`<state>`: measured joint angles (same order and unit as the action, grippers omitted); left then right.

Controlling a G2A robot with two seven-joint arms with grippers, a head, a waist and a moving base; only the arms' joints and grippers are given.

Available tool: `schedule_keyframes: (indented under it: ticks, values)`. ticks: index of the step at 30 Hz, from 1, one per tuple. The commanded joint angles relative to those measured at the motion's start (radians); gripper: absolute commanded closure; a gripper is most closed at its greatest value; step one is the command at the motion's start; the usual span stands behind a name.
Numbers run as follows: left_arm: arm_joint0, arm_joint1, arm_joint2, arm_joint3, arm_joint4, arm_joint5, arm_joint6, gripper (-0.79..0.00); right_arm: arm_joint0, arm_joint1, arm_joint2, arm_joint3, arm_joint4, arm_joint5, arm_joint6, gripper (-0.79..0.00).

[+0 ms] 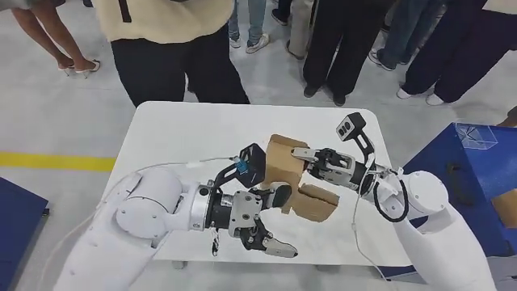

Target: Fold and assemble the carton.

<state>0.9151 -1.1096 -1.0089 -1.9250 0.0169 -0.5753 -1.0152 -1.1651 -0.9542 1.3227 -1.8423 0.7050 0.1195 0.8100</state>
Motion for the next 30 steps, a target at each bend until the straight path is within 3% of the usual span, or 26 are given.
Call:
schedule_keyframes:
  ticks: [1,7,17,26,30]
  values:
    - [0.001,0.001,-0.003,-0.001,-0.001,0.001,-0.001,-0.785,0.0,0.0,0.0,0.0,0.001,-0.001,0.0,0.0]
    - [0.009,0.002,-0.007,-0.008,0.011,0.008,0.012,-0.785,-0.002,-0.002,0.009,0.007,0.023,0.001,-0.033,0.0]
    - [0.122,0.033,-0.121,-0.09,0.095,-0.011,0.028,-0.785,0.029,-0.007,0.057,0.067,0.104,0.036,-0.061,0.0]
    - [0.125,0.034,-0.126,-0.095,0.104,-0.012,0.022,-0.785,0.027,-0.008,0.056,0.067,0.107,0.037,-0.065,0.0]
    - [0.142,0.035,-0.163,-0.113,0.199,-0.029,0.128,-0.785,0.027,-0.02,0.063,0.083,0.278,0.089,-0.152,0.0]
